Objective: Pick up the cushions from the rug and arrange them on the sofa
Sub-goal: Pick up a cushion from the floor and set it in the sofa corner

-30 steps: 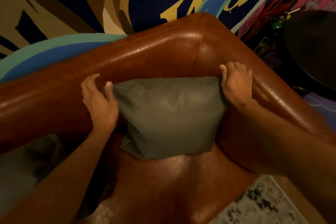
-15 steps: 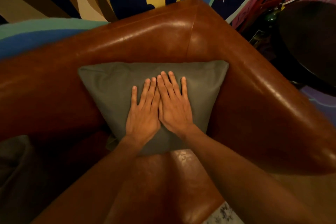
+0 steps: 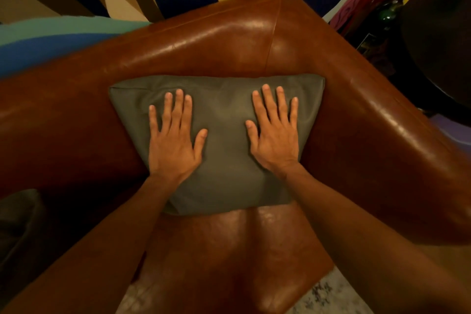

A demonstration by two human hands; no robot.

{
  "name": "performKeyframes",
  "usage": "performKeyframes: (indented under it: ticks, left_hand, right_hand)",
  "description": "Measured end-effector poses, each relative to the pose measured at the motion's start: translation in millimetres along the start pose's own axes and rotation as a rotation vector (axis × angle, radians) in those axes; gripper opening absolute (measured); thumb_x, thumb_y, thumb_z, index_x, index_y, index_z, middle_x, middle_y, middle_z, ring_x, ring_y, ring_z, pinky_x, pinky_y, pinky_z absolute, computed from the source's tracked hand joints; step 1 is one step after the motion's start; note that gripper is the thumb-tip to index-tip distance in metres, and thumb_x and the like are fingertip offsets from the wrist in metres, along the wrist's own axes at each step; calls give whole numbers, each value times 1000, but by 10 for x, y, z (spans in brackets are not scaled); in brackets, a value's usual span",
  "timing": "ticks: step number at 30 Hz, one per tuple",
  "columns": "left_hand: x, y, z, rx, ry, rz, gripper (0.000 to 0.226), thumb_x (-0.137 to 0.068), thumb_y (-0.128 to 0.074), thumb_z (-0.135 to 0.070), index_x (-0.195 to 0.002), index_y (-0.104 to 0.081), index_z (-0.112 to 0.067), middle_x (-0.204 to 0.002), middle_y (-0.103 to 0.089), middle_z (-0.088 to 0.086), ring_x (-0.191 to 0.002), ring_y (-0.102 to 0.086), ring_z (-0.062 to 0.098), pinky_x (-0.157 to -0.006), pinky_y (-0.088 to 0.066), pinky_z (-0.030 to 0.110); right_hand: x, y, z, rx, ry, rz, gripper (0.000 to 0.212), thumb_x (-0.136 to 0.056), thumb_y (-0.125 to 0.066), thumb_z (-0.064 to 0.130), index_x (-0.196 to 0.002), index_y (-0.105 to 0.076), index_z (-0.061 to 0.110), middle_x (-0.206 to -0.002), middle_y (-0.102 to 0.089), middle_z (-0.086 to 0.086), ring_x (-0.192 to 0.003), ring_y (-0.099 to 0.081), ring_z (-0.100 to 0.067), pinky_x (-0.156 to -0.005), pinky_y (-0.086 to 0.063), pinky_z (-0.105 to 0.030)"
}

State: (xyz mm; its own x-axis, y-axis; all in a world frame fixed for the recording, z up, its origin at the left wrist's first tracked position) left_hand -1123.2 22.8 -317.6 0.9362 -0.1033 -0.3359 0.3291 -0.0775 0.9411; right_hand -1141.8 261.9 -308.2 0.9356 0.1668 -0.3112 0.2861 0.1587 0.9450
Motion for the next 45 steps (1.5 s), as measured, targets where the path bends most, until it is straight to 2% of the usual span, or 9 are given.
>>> performKeyframes:
  ticks: [6,9,14,24,29,34,38,43,45]
  left_hand:
    - [14,172,279,-50,66,53,73,-105,-24,-50,-163,-16,-5,-172,-11,14,-160,-3,28,-126,-4,59]
    - [8,300,90,-18,78,-41,69,-106,-28,-41,-163,-15,-5,-172,-7,13,-160,-2,27,-126,1,59]
    - [175,305,-692,4,-225,-17,64,-106,-27,-30,-162,-13,-3,-172,-7,12,-160,-4,28,-127,0,58]
    - [-152,7,-353,-68,-301,40,65,-108,-28,-43,-163,-21,-8,-171,-17,11,-159,-11,27,-127,-5,58]
    - [-188,-55,-56,-63,-282,42,72,-105,-29,-53,-164,-18,-12,-172,-16,8,-160,-9,26,-127,-2,55]
    - [-146,46,249,-110,-214,75,74,-105,-24,-56,-164,-16,-11,-172,-13,9,-160,-6,26,-127,-3,58]
    - [47,181,96,-26,-132,-32,70,-108,-26,-50,-164,-15,-10,-173,-11,9,-160,-5,26,-127,3,56]
    - [927,159,-413,121,-389,-47,84,-99,-47,-58,-164,-19,-12,-172,-14,8,-159,-13,26,-126,-4,58]
    - [1146,61,-426,82,-390,-31,89,-95,-54,-59,-163,-21,-12,-171,-19,8,-158,-17,25,-126,-7,58]
  right_hand:
    - [60,134,-324,-14,-116,61,68,-107,-26,52,-165,-28,16,-174,-22,-9,-162,-15,-36,-129,-12,-61]
    - [63,257,-251,-53,-182,17,67,-108,-24,46,-165,-26,12,-174,-20,-10,-163,-13,-33,-130,-10,-61]
    - [238,259,432,-147,159,-47,60,-108,-32,34,-163,-30,10,-173,-25,-8,-162,-18,-30,-131,-8,-57]
    - [-68,30,97,-16,207,35,65,-107,-39,47,-163,-33,15,-172,-28,-8,-161,-20,-33,-129,-12,-60]
    - [-90,5,-211,-3,131,50,69,-106,-35,54,-165,-28,18,-173,-25,-7,-161,-19,-34,-129,-12,-61]
    - [-57,47,-478,12,27,104,72,-107,-15,59,-166,-20,19,-174,-20,-9,-162,-13,-33,-131,-9,-59]
    - [58,96,-422,5,-54,89,70,-109,-17,57,-167,-16,19,-175,-15,-10,-163,-10,-34,-131,-9,-60]
    - [241,239,-191,-39,-180,-12,65,-110,-28,48,-167,-18,19,-175,-11,-13,-163,-7,-36,-130,-9,-63]
    - [447,252,4,-93,-93,-93,64,-109,-32,47,-166,-23,18,-175,-14,-14,-163,-9,-35,-130,-6,-60]
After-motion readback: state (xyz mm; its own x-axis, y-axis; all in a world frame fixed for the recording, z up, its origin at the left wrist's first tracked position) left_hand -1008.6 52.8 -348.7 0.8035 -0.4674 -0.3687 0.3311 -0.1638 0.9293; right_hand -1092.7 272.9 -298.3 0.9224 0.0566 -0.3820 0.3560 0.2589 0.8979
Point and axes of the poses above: each hand's wrist, its own x-axis away from the middle knuckle, its own y-axis out of the back of the hand, z = x × y, the point moved 1 cm from there along -x, towards the middle knuckle
